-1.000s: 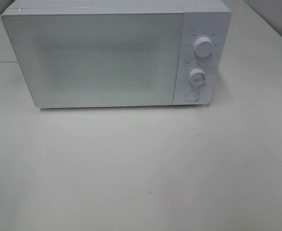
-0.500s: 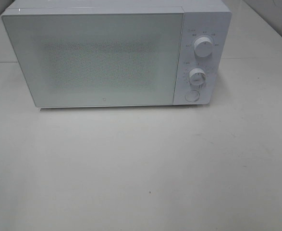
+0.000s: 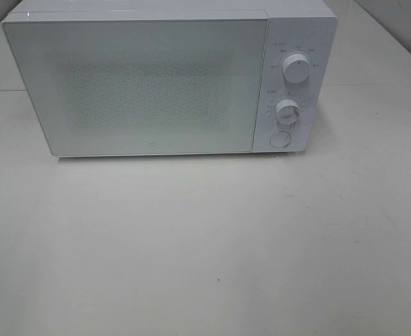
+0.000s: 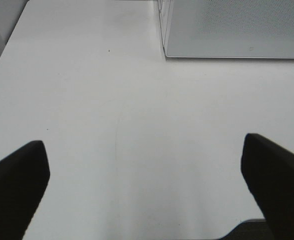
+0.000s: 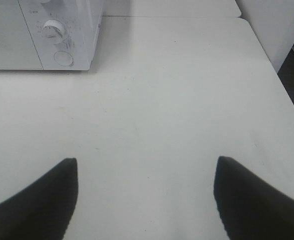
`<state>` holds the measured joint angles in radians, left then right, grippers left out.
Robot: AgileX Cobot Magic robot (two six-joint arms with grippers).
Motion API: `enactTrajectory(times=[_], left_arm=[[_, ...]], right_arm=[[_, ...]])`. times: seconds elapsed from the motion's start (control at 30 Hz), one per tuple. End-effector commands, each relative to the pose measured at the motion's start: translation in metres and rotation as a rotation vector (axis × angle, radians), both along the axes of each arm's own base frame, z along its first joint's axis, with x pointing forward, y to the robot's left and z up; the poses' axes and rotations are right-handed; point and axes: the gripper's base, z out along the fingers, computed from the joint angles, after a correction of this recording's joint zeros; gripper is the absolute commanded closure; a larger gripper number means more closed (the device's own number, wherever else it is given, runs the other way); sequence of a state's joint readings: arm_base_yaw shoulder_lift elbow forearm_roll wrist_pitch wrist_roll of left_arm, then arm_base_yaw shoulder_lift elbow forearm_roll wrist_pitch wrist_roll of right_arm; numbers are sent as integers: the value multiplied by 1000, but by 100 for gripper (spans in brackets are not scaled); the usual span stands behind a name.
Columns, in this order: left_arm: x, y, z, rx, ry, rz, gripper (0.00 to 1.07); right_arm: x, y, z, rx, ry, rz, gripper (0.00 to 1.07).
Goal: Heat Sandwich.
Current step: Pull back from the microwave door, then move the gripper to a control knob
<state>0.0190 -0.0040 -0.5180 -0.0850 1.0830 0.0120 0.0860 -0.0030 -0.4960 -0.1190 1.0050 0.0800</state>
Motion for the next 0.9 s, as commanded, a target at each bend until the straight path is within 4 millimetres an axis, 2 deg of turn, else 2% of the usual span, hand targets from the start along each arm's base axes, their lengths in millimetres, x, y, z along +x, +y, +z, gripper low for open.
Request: enactTrajectory(times=[0.03, 0.67, 0.77, 0.9], left_arm=[[-3, -1, 1, -7, -34, -2, 7], [-3, -1, 1, -7, -34, -2, 7], [-3, -1, 1, -7, -34, -2, 7], [-3, -1, 1, -7, -34, -2, 7]], right_arm=[[-4, 0, 0, -7, -36, -2, 35], [-4, 0, 1, -19, -42, 5, 34], [-4, -1, 8, -20, -58, 5, 29], [2, 0, 15, -26, -44, 3, 28]])
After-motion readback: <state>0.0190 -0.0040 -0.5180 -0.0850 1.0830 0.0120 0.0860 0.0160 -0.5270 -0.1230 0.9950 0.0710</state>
